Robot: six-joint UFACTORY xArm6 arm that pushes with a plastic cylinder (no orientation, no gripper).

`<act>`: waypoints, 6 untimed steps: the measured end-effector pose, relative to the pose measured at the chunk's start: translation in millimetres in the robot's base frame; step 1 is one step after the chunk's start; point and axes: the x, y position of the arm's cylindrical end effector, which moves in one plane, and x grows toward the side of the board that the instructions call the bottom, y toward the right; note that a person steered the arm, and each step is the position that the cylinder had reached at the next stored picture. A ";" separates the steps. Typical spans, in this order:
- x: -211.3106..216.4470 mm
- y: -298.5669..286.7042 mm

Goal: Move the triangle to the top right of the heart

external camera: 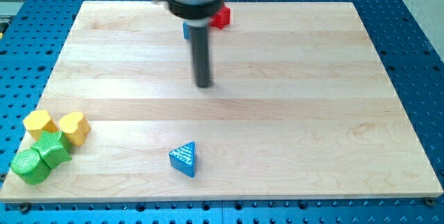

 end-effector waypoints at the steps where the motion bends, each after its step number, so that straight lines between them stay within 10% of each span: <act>1: 66.1 81.2; 2: 176.9 22.8; 3: 181.3 -27.7; 6: 38.3 -96.3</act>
